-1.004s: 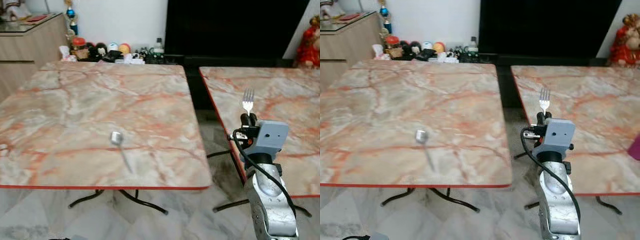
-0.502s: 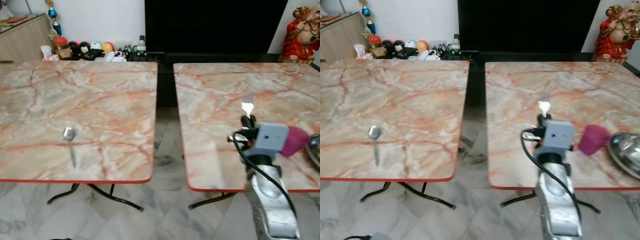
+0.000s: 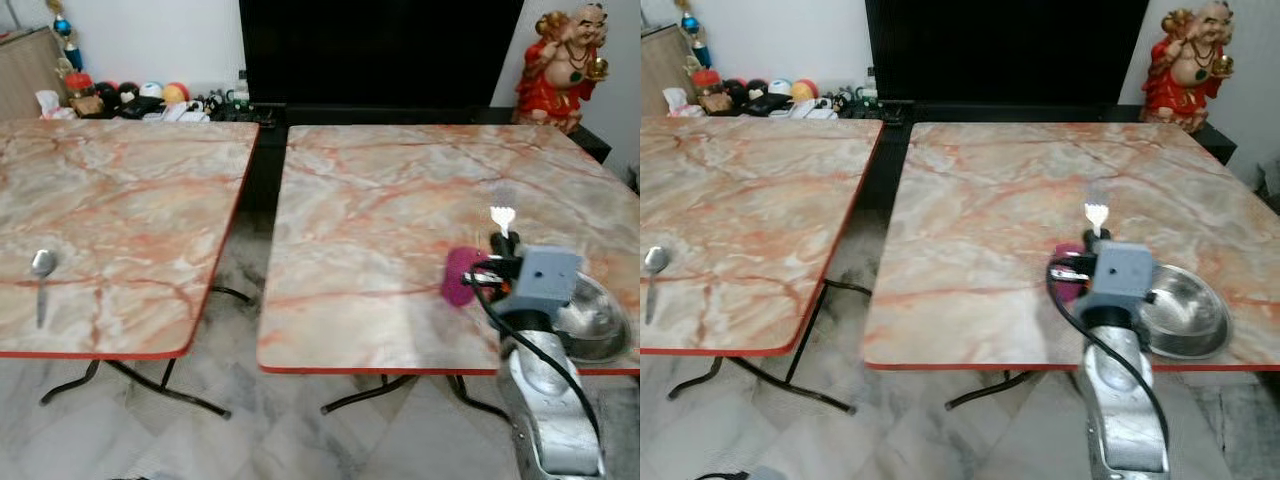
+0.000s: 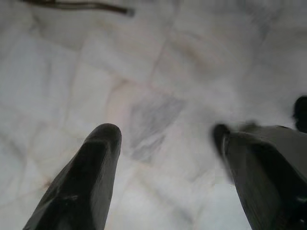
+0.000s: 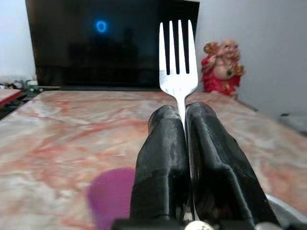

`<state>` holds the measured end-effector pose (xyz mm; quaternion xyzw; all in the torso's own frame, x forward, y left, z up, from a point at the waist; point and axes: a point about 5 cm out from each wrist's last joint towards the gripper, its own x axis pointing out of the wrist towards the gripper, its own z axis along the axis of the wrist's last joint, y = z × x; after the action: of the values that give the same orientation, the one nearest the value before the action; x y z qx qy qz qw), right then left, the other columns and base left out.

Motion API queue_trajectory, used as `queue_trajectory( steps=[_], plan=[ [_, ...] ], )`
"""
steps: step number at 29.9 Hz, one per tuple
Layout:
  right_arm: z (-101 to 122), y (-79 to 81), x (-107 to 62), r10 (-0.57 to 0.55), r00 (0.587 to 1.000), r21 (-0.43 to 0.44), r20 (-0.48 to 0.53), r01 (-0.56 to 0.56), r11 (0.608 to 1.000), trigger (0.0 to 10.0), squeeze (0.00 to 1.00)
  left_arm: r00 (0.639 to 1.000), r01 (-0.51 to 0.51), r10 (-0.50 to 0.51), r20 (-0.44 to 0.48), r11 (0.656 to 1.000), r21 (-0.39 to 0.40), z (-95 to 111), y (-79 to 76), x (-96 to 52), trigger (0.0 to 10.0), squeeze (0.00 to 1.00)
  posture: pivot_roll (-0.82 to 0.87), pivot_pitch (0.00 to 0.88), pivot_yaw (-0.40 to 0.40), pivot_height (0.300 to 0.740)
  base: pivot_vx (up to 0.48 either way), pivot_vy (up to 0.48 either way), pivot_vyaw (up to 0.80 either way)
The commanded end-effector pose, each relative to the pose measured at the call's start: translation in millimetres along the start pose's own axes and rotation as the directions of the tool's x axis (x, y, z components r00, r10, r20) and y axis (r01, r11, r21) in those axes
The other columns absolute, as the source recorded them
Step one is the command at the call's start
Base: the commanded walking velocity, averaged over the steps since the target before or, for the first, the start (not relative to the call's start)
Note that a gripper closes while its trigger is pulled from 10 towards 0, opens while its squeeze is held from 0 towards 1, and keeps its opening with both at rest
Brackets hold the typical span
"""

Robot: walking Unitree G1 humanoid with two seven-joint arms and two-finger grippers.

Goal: Setting the table

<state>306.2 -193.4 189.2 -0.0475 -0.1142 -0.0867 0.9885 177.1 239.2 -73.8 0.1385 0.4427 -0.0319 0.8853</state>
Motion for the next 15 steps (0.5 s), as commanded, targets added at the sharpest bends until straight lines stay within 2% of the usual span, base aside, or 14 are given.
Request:
queue_trajectory(
  steps=[1, 11, 15],
  plan=[
    [5.1, 6.2, 1.4, 0.016, 1.0, 0.008, 0.018, -0.016, 1.0, 10.0, 0.0, 0.999, 0.003, -0.003, -0.039, 1.0, 0.0, -9.9, 1.1, -2.2, 10.0, 0.0, -0.05, 0.051, 0.013, 0.74, 0.0, -0.469, 0.0],
    [2.3, 6.6, -0.6, 0.01, 1.0, 0.01, 0.007, -0.01, 1.0, 10.0, 0.0, 0.999, 0.004, -0.004, -0.034, 1.0, 0.005, -7.7, 2.2, -1.8, 10.0, 0.0, -0.05, 0.051, 0.018, 0.74, 0.0, -0.469, 0.0],
    [1.7, 5.0, -0.9, 0.006, 1.0, 0.008, 0.005, -0.006, 1.0, 10.0, 0.0, 0.999, -0.005, 0.005, -0.037, 1.0, 0.008, -8.1, 3.2, -1.9, 10.0, 0.0, -0.05, 0.051, 0.017, 0.74, 0.0, -0.263, 0.0]
  ],
)
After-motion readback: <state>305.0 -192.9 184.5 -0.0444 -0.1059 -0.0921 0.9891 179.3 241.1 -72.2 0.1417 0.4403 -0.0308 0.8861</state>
